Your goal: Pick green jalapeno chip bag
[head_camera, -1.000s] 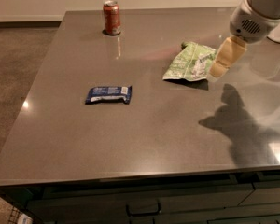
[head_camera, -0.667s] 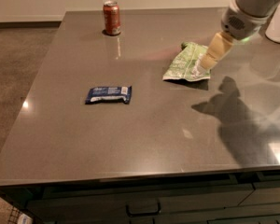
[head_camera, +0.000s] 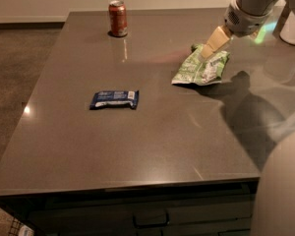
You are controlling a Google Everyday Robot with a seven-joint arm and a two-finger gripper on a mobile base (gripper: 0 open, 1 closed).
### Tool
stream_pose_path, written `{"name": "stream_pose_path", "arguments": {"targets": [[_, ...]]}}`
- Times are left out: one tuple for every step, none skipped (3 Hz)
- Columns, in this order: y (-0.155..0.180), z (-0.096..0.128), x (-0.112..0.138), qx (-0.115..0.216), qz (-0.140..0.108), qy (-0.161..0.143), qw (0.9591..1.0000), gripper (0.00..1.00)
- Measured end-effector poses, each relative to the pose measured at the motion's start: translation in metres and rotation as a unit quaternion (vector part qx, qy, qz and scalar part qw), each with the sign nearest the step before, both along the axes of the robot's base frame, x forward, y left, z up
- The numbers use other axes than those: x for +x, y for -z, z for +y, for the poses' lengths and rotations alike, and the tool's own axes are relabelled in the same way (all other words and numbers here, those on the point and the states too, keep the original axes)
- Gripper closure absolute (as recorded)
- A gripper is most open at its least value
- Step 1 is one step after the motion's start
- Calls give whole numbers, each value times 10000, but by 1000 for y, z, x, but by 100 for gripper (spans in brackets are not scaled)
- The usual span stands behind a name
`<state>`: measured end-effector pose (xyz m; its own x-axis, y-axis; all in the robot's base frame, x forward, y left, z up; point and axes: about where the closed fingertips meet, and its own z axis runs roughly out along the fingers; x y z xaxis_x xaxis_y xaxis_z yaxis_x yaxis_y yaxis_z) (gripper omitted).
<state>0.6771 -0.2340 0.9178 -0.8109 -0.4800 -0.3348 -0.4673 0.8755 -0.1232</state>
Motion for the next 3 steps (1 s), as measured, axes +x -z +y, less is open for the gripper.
{"name": "stream_pose_path", "arguments": {"targets": [[11, 1, 19, 195, 7, 415, 9989, 0], [29, 5, 30, 389, 69, 666, 9970, 0], [46, 13, 35, 532, 179, 733, 9957, 0]]}}
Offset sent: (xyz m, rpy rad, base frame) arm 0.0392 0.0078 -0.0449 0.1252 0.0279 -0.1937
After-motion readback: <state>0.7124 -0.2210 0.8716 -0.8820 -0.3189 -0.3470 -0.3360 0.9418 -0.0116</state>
